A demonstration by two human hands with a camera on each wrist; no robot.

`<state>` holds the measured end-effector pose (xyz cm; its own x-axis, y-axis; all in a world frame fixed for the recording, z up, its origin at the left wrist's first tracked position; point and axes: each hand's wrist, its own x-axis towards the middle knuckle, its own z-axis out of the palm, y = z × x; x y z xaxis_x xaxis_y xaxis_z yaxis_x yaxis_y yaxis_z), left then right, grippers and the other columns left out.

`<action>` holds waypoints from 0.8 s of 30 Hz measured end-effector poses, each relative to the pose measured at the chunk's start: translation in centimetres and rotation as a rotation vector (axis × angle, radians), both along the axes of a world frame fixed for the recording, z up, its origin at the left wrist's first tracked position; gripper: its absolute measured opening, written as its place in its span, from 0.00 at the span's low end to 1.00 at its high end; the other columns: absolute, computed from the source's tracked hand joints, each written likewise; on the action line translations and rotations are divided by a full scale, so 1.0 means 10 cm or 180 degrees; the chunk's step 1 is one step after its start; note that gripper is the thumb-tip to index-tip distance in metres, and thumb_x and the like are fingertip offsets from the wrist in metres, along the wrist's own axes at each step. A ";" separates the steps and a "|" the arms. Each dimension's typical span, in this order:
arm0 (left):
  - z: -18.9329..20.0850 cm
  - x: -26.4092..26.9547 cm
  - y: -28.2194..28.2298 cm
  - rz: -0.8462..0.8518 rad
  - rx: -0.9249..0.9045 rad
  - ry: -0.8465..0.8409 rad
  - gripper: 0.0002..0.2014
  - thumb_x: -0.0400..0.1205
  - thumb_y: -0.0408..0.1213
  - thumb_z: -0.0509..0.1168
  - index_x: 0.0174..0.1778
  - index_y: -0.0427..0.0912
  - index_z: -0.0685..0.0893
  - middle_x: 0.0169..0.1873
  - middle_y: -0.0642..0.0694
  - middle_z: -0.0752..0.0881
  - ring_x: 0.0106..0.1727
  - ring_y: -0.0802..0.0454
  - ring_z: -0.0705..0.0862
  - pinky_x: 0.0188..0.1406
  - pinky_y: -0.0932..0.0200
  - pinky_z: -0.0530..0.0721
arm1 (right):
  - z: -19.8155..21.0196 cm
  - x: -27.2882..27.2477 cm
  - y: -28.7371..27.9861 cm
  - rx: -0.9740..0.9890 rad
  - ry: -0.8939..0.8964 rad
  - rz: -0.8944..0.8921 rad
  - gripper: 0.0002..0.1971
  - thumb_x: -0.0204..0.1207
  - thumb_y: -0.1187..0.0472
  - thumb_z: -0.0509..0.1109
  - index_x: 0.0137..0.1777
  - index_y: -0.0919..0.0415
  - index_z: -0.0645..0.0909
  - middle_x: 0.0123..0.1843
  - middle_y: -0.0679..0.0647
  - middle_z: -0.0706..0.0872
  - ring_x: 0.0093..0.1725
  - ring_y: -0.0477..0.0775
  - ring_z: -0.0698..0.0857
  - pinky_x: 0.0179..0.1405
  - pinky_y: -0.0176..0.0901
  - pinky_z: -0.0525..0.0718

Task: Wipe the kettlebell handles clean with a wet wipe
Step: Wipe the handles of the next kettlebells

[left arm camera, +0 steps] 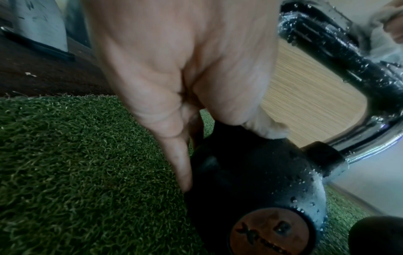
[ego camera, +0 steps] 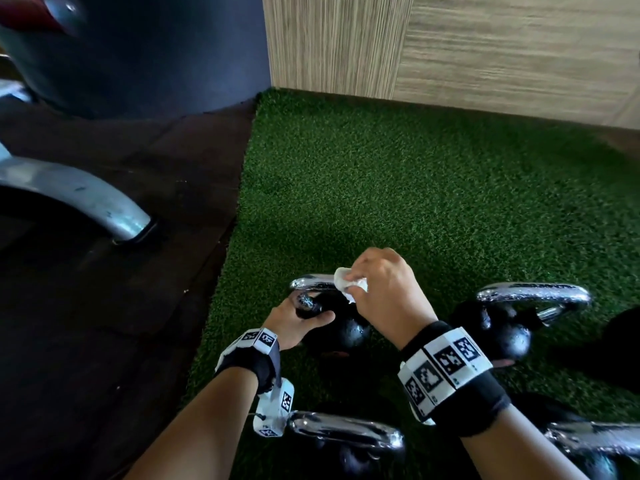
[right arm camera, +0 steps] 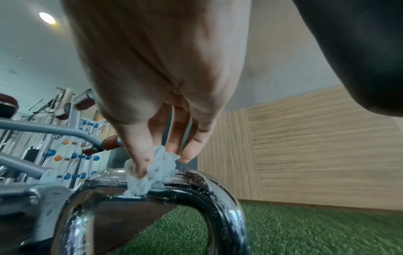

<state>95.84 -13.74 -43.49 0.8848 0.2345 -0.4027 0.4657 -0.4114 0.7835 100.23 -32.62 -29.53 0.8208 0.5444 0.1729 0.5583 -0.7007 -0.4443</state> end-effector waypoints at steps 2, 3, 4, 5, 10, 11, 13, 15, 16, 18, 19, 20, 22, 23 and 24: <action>-0.02 0.00 0.00 0.0043 0.0013 -0.0038 0.34 0.70 0.68 0.77 0.69 0.61 0.78 0.64 0.49 0.87 0.64 0.43 0.87 0.61 0.40 0.90 | -0.01 -0.01 -0.07 -0.0010 -0.0056 -0.0192 0.06 0.74 0.65 0.76 0.49 0.59 0.92 0.51 0.51 0.88 0.54 0.52 0.84 0.50 0.30 0.73; -0.02 -0.01 0.00 0.0045 0.0025 -0.0055 0.33 0.71 0.68 0.77 0.68 0.63 0.76 0.66 0.48 0.85 0.66 0.43 0.86 0.61 0.40 0.89 | 0.00 -0.02 -0.11 0.0036 -0.0091 -0.0305 0.05 0.73 0.66 0.77 0.46 0.59 0.93 0.48 0.52 0.89 0.50 0.52 0.86 0.47 0.31 0.74; -0.02 -0.01 -0.01 0.0033 0.0033 -0.0080 0.31 0.71 0.67 0.77 0.66 0.67 0.74 0.68 0.48 0.84 0.67 0.42 0.86 0.62 0.40 0.89 | 0.01 -0.02 -0.15 0.0110 -0.0113 -0.0397 0.04 0.72 0.66 0.78 0.43 0.59 0.93 0.45 0.52 0.89 0.46 0.53 0.87 0.44 0.32 0.75; -0.02 -0.01 -0.01 0.0019 0.0027 -0.0107 0.28 0.72 0.67 0.77 0.63 0.71 0.73 0.69 0.48 0.83 0.67 0.42 0.85 0.61 0.40 0.90 | 0.03 -0.02 -0.17 0.0173 -0.0124 -0.0452 0.04 0.72 0.67 0.78 0.40 0.58 0.92 0.41 0.51 0.88 0.42 0.53 0.87 0.41 0.31 0.74; -0.01 -0.04 -0.04 0.0108 -0.0151 -0.0193 0.22 0.73 0.63 0.78 0.58 0.77 0.76 0.66 0.49 0.84 0.62 0.43 0.87 0.42 0.44 0.95 | 0.06 -0.02 -0.09 0.0061 -0.0112 -0.0291 0.09 0.72 0.73 0.75 0.42 0.58 0.90 0.36 0.40 0.82 0.33 0.38 0.80 0.30 0.14 0.70; -0.02 -0.04 -0.05 0.0092 -0.0142 -0.0184 0.26 0.73 0.64 0.78 0.65 0.75 0.77 0.66 0.48 0.84 0.62 0.43 0.87 0.42 0.43 0.95 | 0.05 -0.01 -0.13 0.0064 -0.0112 -0.0320 0.09 0.72 0.74 0.75 0.43 0.59 0.90 0.39 0.43 0.86 0.36 0.42 0.84 0.33 0.16 0.72; -0.03 -0.04 -0.05 0.0092 -0.0102 -0.0169 0.35 0.72 0.66 0.77 0.75 0.65 0.75 0.66 0.47 0.84 0.62 0.42 0.87 0.41 0.42 0.95 | 0.00 -0.01 -0.27 0.0061 -0.0090 -0.0505 0.09 0.71 0.75 0.75 0.44 0.60 0.90 0.43 0.50 0.90 0.43 0.50 0.88 0.43 0.32 0.83; -0.03 -0.05 -0.05 0.0094 -0.0122 -0.0176 0.37 0.72 0.67 0.76 0.76 0.65 0.74 0.67 0.46 0.84 0.61 0.42 0.88 0.41 0.42 0.95 | -0.05 0.00 -0.45 0.0087 -0.0017 -0.0752 0.08 0.72 0.73 0.77 0.46 0.61 0.91 0.45 0.55 0.92 0.44 0.55 0.90 0.48 0.43 0.86; -0.02 -0.05 -0.05 0.0098 -0.0162 -0.0178 0.36 0.72 0.67 0.76 0.76 0.66 0.75 0.67 0.46 0.84 0.61 0.42 0.88 0.42 0.42 0.95 | -0.07 0.02 -0.51 0.0119 0.0024 -0.0814 0.07 0.73 0.71 0.78 0.47 0.61 0.92 0.45 0.56 0.93 0.44 0.56 0.90 0.48 0.43 0.86; 0.00 -0.06 -0.06 0.0135 -0.0218 -0.0166 0.35 0.72 0.66 0.77 0.74 0.67 0.75 0.68 0.46 0.83 0.62 0.42 0.87 0.42 0.41 0.95 | -0.12 0.06 -0.59 0.0222 0.0036 -0.0777 0.06 0.72 0.69 0.80 0.47 0.61 0.92 0.45 0.55 0.94 0.42 0.53 0.89 0.47 0.38 0.84; 0.00 -0.06 -0.06 0.0166 -0.0225 -0.0164 0.35 0.72 0.66 0.77 0.74 0.67 0.76 0.68 0.46 0.83 0.63 0.41 0.86 0.42 0.41 0.95 | -0.15 0.09 -0.61 0.0286 0.0001 -0.0750 0.05 0.71 0.69 0.80 0.46 0.61 0.92 0.43 0.54 0.94 0.40 0.50 0.88 0.44 0.31 0.81; 0.00 -0.06 -0.06 0.0190 -0.0222 -0.0168 0.34 0.72 0.65 0.77 0.74 0.67 0.76 0.68 0.46 0.82 0.63 0.41 0.86 0.43 0.40 0.94 | -0.19 0.12 -0.62 0.0360 -0.0010 -0.0764 0.05 0.71 0.69 0.81 0.44 0.61 0.92 0.42 0.53 0.94 0.38 0.48 0.87 0.41 0.23 0.76; 0.00 -0.06 -0.07 0.0160 -0.0207 -0.0191 0.33 0.73 0.64 0.77 0.74 0.68 0.76 0.69 0.46 0.82 0.64 0.40 0.85 0.45 0.40 0.94 | -0.29 0.16 -0.66 0.0485 0.0157 -0.0930 0.04 0.70 0.67 0.81 0.43 0.60 0.93 0.40 0.53 0.93 0.38 0.48 0.86 0.36 0.17 0.73; 0.00 -0.06 -0.07 0.0155 -0.0201 -0.0192 0.33 0.73 0.63 0.78 0.74 0.69 0.76 0.70 0.46 0.82 0.64 0.40 0.85 0.46 0.40 0.94 | -0.35 0.18 -0.69 0.0485 0.0326 -0.1019 0.03 0.71 0.65 0.81 0.43 0.59 0.93 0.39 0.53 0.92 0.39 0.50 0.87 0.35 0.18 0.73; 0.01 -0.05 -0.07 0.0180 -0.0201 -0.0182 0.33 0.73 0.63 0.78 0.74 0.68 0.76 0.70 0.46 0.82 0.66 0.40 0.84 0.47 0.39 0.94 | -0.41 0.20 -0.71 0.0471 0.0504 -0.1073 0.03 0.71 0.63 0.82 0.43 0.59 0.93 0.39 0.52 0.92 0.41 0.50 0.88 0.34 0.21 0.74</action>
<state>95.30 -14.46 -43.44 0.8928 0.2604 -0.3675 0.4405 -0.3346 0.8331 102.22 -39.69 -33.60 0.9720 0.2187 0.0861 0.2244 -0.7549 -0.6163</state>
